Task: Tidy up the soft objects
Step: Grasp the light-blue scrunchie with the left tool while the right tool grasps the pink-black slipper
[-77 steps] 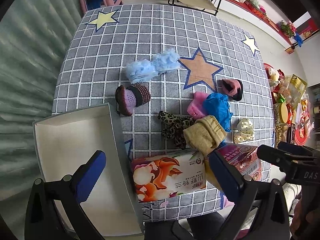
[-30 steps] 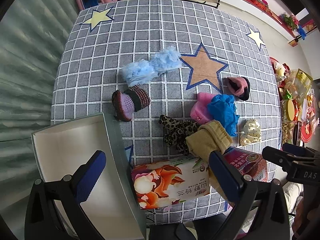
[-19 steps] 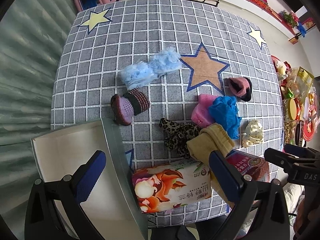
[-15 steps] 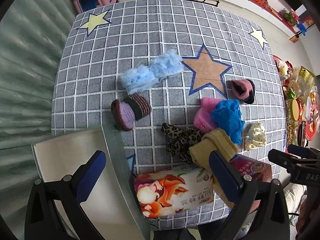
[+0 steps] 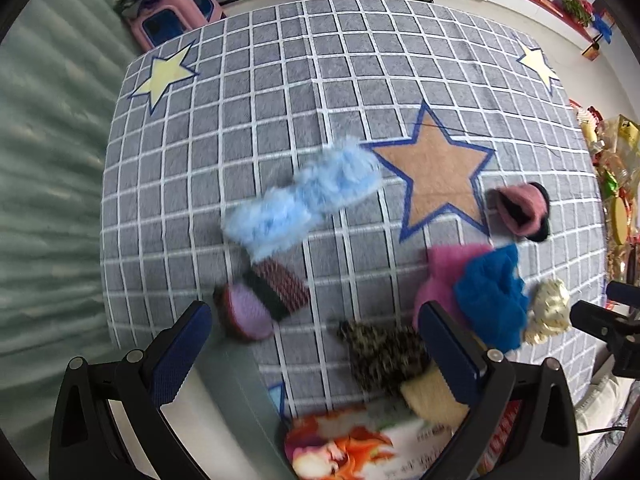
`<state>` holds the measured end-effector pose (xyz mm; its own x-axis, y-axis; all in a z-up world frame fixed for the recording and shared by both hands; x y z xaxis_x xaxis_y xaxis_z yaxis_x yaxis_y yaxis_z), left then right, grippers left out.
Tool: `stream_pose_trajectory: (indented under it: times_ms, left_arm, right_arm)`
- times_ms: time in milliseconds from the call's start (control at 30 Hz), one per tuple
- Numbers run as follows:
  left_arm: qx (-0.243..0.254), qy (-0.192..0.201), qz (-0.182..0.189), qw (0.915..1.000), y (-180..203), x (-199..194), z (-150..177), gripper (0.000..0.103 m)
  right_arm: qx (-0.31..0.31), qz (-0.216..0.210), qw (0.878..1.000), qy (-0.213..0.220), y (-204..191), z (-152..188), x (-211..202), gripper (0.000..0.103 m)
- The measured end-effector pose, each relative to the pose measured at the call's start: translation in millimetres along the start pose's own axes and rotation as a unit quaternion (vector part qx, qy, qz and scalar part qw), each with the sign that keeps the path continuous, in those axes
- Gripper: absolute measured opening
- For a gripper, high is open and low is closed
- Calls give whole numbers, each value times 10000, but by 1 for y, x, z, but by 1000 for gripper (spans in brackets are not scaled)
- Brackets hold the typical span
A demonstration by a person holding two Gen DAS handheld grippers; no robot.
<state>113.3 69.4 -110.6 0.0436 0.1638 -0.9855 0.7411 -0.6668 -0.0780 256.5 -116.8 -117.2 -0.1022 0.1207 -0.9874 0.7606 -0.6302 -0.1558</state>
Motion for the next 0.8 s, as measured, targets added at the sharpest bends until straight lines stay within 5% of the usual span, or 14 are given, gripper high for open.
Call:
stream_pose_trajectory:
  times_ms: [633, 800]
  left_arm:
    - [293, -161, -262, 9991, 17, 90, -48, 103]
    - [342, -177, -397, 9985, 22, 105, -47, 89]
  right_arm:
    - [-99, 256, 9986, 456, 16, -84, 60, 103]
    - [-227, 463, 9978, 418, 15, -92, 80, 103]
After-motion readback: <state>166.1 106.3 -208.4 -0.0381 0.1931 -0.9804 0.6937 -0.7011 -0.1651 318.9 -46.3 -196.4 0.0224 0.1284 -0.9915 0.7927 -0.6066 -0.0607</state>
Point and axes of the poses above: each gripper's, at about its wrist camera, not at the fingertips, and x roughly the way its jaws point, y to its right, z to its underside, the point moved 4 cm from there along x, roughly the way its jaws point, and after that the axes turned 10 degrees about -x, right-handed, at the moved point
